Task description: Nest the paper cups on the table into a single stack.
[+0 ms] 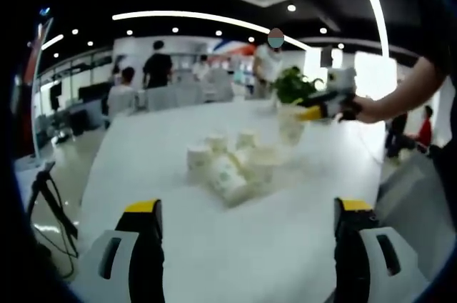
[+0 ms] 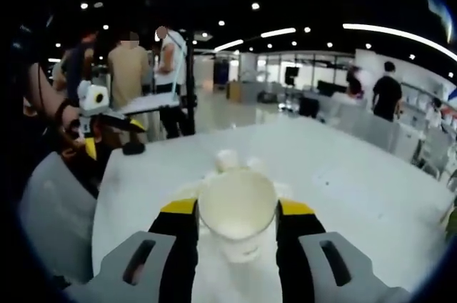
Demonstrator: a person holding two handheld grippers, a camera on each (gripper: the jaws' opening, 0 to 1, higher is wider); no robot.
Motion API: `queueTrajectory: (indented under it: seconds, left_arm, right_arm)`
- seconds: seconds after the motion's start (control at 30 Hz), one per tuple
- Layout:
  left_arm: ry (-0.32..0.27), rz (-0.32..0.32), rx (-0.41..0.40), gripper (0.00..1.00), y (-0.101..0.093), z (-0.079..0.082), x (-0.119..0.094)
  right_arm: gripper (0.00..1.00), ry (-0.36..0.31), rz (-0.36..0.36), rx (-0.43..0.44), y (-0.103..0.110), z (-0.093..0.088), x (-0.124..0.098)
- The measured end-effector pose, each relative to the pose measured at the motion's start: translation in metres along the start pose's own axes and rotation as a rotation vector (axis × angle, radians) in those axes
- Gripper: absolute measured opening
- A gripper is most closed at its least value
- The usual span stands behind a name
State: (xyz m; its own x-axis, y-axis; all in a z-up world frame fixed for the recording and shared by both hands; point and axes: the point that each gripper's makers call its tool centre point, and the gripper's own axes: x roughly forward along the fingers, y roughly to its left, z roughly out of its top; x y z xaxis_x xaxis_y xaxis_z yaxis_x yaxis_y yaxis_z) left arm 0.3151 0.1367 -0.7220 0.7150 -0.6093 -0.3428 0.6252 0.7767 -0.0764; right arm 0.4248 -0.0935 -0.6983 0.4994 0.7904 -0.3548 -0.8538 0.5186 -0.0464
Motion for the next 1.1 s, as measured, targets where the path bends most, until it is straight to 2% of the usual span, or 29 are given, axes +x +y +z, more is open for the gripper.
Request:
queueTrajectory:
  seconds: [0.43,0.9,1.1]
  left_arm:
    - [0.007,-0.004,-0.009,1.00,-0.001,-0.002,-0.002]
    - [0.004,0.005,0.000,1.00,0.000,-0.003,-0.003]
    - [0.006,0.000,-0.010,1.00,-0.001,-0.003,-0.003]
  right_arm:
    - [0.38,-0.030,0.015,0.008,0.020,0.009,-0.007]
    - [0.37,-0.056,0.063,0.038,0.052,0.012,-0.007]
    - [0.37,-0.060,0.075,0.049,0.059,0.012,-0.006]
